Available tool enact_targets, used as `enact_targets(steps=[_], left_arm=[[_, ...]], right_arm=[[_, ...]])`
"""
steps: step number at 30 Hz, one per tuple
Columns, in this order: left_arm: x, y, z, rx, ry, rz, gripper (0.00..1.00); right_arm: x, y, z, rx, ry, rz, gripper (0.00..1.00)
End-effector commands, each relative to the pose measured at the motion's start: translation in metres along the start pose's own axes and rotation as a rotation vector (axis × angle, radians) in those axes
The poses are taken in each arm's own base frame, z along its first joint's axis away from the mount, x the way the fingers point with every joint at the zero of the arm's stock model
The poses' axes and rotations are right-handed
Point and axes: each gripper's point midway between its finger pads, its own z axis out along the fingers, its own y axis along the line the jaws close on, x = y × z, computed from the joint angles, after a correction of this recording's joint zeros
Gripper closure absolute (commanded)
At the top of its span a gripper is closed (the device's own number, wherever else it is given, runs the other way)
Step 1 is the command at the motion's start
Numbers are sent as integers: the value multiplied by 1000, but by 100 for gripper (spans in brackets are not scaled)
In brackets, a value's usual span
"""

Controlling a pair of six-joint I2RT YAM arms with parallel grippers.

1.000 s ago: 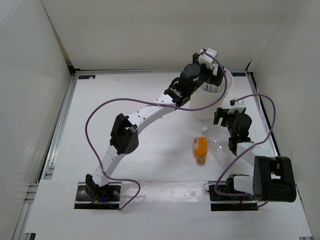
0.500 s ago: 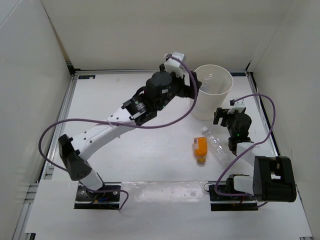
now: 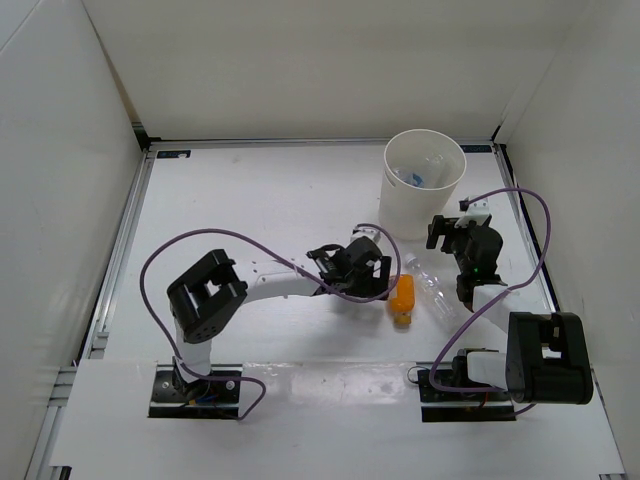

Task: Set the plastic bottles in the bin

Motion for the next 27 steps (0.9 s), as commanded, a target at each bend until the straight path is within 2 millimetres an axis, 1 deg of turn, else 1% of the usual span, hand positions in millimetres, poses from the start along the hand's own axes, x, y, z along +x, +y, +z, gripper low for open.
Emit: enact_targets(steps=[1,2,5,6,8,10,14,15,17,18,19,20,21,22,25,26,27], left_arm=[[-24,-51,-13,186,-63,-71,0],[-19,-52,-8,184,-55,-69,0],[-13,-57,-8,195,-55,-56,0],[-12,-56,-8,193,-59,-57,0],[-14,-56,-10,192,-71,-54,0],[-18,-58,-13,200,-87,-49,0],[-30,-71,-13,230,-105,-32,0],[-29,-72,-10,229,-94,-27,0],[-33,-80,-5,237,-85,-20,0],[-30,-79,0,229,-74,-20,0],[-33,-83,4,229,-74,-21,0],[-28,-81,11,219,-58,-16,0],[-27,-80,14,214,-52,-18,0],[-22,-81,22,211,-34,-18,0],[-24,-84,29,217,-33,-25,0],[-20,-84,37,215,-16,-24,0],[-19,-84,39,211,-7,-29,0]], right_arm=[[-25,-3,5,17,-69,-10,10],[-24,-3,5,17,-67,-10,10],[-25,-2,5,13,-70,-10,10],[-24,-2,5,14,-67,-10,10],[-27,-2,6,14,-75,-10,10],[-26,-2,5,16,-70,-9,10],[-26,-2,5,13,-70,-10,10],[-25,-3,5,16,-69,-10,10],[-25,-2,5,16,-69,-10,10],[-26,-2,5,14,-70,-10,10],[-26,-2,5,14,-70,-10,10],[-24,-2,6,14,-64,-10,10],[-27,-2,6,16,-72,-10,10],[-26,-2,5,16,-70,-10,10],[-26,-2,5,14,-70,-11,10],[-25,-2,5,16,-67,-10,10],[-24,-2,5,14,-67,-10,10]])
